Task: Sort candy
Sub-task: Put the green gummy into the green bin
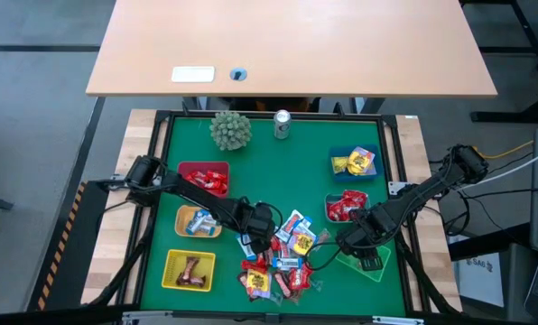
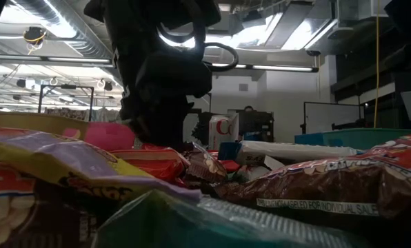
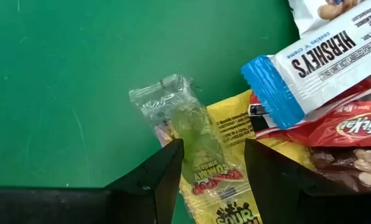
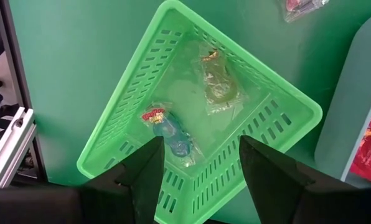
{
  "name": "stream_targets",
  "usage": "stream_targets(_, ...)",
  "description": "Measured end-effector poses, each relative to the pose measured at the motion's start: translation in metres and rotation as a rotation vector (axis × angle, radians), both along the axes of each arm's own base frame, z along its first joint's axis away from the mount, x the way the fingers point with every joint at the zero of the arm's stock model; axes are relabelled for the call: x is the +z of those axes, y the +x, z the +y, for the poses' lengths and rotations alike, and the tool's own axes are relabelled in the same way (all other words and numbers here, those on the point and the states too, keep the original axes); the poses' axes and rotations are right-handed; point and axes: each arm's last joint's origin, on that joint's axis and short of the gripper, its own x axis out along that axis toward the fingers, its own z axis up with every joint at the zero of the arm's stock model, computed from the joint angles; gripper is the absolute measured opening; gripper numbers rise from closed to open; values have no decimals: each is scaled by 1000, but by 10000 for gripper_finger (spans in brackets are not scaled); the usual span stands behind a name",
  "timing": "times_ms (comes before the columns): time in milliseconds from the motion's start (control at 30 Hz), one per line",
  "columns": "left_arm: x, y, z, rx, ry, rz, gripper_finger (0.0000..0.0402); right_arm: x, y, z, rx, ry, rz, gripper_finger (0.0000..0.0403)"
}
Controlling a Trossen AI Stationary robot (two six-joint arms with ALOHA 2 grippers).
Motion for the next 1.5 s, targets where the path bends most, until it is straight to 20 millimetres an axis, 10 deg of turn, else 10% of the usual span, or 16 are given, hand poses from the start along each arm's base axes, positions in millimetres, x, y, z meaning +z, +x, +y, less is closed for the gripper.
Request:
stream_targets(933,15,8,-3,-22,-20,-34,7,23,13,-10,-39,16,-23,207)
stream_targets(1500,73,37,-11,-82,24,-200,1,45,52,-13,316,-273,-567,207)
